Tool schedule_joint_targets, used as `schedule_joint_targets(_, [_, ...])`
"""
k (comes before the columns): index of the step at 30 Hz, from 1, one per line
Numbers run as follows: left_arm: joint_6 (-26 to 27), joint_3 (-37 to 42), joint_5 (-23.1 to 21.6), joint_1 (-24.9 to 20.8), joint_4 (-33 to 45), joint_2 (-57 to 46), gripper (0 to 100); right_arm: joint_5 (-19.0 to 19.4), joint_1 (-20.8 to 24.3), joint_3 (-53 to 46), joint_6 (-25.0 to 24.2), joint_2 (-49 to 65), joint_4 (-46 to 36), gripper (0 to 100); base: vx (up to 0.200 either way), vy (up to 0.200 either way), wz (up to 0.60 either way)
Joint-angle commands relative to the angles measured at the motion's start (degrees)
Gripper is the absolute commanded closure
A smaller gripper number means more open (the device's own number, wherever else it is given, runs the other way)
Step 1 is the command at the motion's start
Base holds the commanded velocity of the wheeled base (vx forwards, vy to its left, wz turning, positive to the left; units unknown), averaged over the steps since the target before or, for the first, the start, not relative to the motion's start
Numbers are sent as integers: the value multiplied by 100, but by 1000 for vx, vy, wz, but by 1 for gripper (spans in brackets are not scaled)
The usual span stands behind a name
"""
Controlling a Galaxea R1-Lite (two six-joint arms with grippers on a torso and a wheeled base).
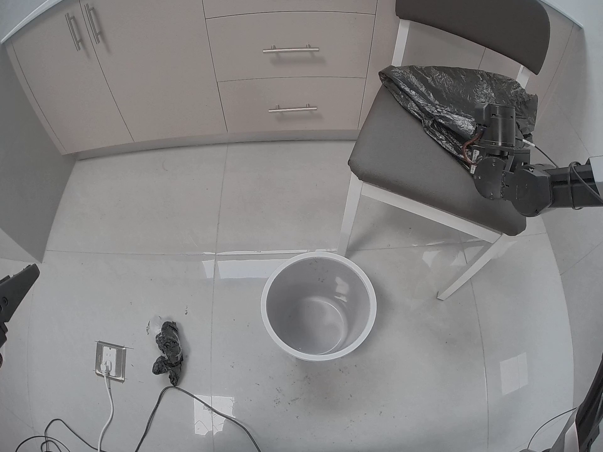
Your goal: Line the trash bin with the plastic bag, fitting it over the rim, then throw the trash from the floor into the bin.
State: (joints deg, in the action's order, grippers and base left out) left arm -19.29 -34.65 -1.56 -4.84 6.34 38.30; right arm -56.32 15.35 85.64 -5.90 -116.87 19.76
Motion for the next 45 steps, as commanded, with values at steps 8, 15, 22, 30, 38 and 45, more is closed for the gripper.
schedule_joint_targets(8, [4, -33, -2, -17, -1, -25, 0, 1299, 214, 735, -526, 59, -429, 100, 0, 0, 0])
schedule_joint_targets(15, [4, -25, -11, -17, -177, -25, 0, 1958, 109, 876, -983, -73, -526, 100, 0, 0, 0])
schedule_joint_targets(22, [-14, -86, -257, -26, -274, -42, 0, 3549, -172, 1130, -2680, -29, -1581, 100, 0, 0, 0])
schedule_joint_targets(30, [-348, -148, -1162, -26, -212, -25, 0, 7126, -673, 1280, -4736, 534, -2925, 100, 0, 0, 0])
schedule_joint_targets(38, [-822, -438, -1857, -26, -256, 415, 0, 7970, -568, 990, -4736, 1246, -2943, 100, 0, 0, 0])
schedule_joint_targets(45, [-1139, -798, -1830, -26, -423, 1118, 0, 8532, -172, 348, -4719, 1949, -2934, 100, 0, 0, 0])
